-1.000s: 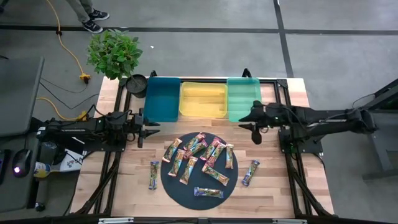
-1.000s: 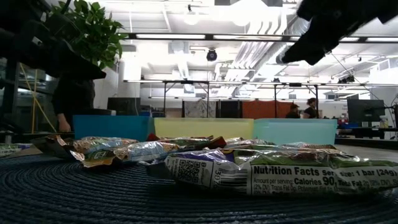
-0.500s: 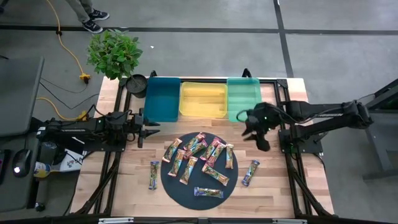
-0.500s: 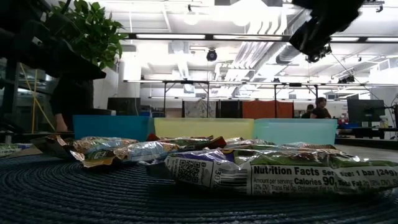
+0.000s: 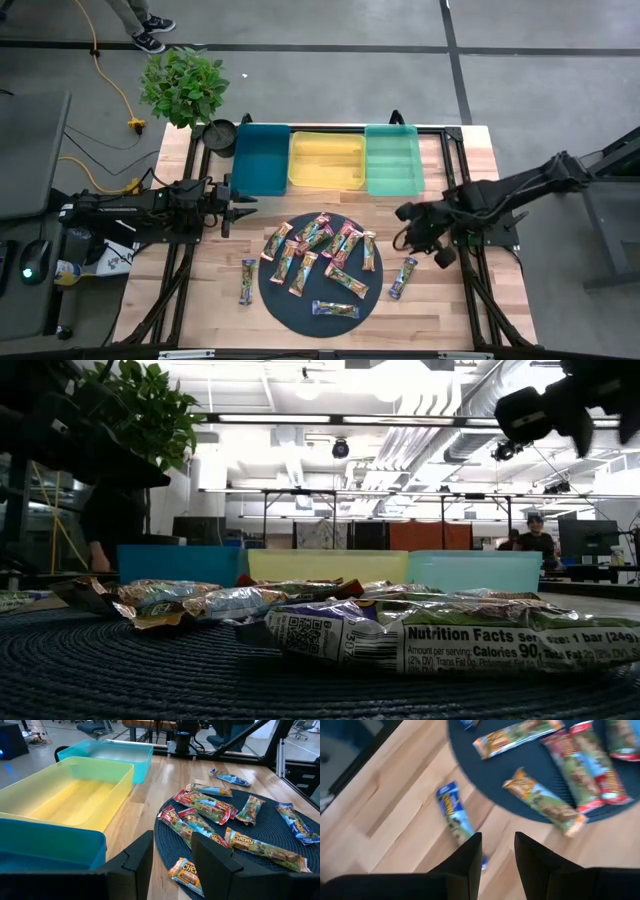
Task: Pick and place Granola Bars by type
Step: Put the blue granola bar into the green bin
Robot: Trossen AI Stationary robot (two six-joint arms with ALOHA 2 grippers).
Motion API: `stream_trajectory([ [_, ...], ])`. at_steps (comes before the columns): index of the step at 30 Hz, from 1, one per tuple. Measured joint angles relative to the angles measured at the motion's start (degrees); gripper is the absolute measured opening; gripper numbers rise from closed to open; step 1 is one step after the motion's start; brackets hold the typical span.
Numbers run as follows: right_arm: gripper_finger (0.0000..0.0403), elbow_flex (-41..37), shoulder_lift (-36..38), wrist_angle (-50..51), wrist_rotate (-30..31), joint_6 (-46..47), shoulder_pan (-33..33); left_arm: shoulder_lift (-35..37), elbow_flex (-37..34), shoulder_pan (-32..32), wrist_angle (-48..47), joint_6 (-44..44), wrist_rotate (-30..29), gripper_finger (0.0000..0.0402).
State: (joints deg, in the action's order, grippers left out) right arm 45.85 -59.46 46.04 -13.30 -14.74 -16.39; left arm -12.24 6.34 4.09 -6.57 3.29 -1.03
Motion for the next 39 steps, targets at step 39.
stream_trajectory([
  [39, 0.0218, -0.29, -28.23, -4.19, 3.52, 2.45, -9.65, 0.01, 0.01, -0.01, 0.00, 0.00, -0.01, 0.0131],
])
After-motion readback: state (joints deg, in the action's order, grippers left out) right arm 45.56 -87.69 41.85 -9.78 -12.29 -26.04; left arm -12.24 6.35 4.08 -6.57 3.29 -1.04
